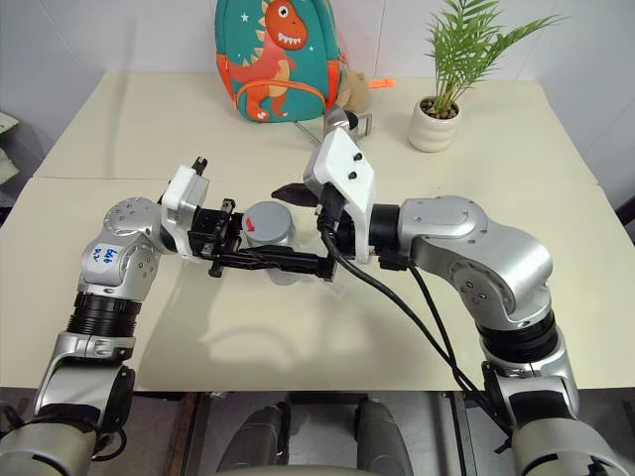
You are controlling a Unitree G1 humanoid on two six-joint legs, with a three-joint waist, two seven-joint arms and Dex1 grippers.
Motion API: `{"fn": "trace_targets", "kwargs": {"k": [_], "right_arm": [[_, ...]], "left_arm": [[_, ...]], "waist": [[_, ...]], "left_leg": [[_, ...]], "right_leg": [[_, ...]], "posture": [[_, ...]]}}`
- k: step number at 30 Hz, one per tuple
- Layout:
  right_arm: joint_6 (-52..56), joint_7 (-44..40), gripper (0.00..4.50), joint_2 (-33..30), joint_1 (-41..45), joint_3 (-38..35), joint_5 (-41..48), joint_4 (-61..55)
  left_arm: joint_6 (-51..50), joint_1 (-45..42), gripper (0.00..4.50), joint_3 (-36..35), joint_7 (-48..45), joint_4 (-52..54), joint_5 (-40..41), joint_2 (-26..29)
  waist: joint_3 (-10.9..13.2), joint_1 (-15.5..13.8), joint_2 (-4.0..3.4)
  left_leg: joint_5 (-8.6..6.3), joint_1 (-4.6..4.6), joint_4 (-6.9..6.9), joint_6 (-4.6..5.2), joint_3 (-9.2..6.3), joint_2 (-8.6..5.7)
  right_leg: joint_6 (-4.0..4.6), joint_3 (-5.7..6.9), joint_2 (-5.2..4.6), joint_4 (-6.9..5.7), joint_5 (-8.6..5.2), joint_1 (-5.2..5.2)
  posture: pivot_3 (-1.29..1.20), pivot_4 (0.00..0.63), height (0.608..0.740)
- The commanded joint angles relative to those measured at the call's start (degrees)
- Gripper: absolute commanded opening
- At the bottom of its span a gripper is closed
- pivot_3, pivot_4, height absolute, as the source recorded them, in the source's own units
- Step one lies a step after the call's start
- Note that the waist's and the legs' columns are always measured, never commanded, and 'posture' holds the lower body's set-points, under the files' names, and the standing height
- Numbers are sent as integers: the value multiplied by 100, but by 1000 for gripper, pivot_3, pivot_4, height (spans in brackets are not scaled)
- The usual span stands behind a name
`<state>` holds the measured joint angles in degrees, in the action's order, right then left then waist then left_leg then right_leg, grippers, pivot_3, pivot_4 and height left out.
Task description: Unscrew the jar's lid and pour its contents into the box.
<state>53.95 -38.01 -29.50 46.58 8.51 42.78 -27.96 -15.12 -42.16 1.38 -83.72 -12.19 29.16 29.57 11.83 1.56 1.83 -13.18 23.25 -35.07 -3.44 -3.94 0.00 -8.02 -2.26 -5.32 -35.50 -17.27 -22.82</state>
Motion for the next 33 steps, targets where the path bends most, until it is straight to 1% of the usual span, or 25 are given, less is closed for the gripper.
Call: {"fn": "trace_targets", "kwargs": {"k": [1,17,20,22,33], "right_arm": [[-8,-48,4480,-88,198,-114,20,-239],[27,-123,4480,-173,303,-97,121,-250],[30,-129,3882,-181,296,-84,112,-274],[33,-154,3278,-198,303,-66,96,-278],[62,-194,3278,-187,316,-51,73,-301]], "left_arm": [[30,-133,1894,-62,-31,41,59,23],[55,-120,1894,-65,-2,52,49,5],[56,-99,1894,-66,6,80,53,5],[60,-99,1894,-66,9,79,51,5],[74,-106,1894,-65,17,71,50,-1]], "waist": [[0,1,0],[0,0,0],[0,-1,0],[0,0,0],[0,0,0]], "left_leg": [[0,0,0,0,0,0],[0,0,0,0,0,0],[0,0,0,0,0,0],[0,0,0,0,0,0],[0,0,0,0,0,0]], "right_leg": [[0,0,0,0,0,0],[0,0,0,1,0,0],[0,0,0,0,0,0],[0,0,0,0,0,0],[0,0,0,0,0,0]], "posture": [[0,150,740],[0,150,740],[0,150,740],[0,150,740],[0,150,740]]}}
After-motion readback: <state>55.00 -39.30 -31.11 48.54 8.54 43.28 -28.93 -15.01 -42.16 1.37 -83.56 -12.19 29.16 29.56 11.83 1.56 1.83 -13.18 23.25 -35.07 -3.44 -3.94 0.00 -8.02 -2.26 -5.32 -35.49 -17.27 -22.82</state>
